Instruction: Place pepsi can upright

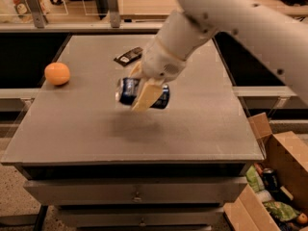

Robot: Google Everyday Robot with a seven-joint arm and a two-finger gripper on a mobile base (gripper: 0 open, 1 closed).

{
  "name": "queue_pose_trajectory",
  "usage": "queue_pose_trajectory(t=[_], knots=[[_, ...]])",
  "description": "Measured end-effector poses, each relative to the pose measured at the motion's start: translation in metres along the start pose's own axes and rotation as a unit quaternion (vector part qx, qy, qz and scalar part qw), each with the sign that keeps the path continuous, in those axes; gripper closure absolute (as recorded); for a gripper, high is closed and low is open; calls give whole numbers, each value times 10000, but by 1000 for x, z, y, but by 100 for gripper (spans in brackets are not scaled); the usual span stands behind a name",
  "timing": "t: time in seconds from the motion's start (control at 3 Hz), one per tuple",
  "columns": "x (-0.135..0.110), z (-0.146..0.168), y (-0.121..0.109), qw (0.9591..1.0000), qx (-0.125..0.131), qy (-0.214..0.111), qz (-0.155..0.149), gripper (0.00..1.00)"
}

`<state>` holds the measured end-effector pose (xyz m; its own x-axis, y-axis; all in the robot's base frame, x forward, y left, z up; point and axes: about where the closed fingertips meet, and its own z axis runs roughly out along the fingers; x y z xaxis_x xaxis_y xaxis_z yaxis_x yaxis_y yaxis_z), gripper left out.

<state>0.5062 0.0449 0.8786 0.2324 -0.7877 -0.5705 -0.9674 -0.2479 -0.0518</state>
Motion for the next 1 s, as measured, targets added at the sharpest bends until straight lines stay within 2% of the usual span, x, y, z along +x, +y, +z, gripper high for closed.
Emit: queue_pose_trajectory(t=[0.33,0.67,1.0], knots=[[2,-39,3,9885,197,-1457,-365,100],[2,-70,8,9545,336,-2934,-411,100],[-5,-93,11,9095,437,-4114,-406,100]])
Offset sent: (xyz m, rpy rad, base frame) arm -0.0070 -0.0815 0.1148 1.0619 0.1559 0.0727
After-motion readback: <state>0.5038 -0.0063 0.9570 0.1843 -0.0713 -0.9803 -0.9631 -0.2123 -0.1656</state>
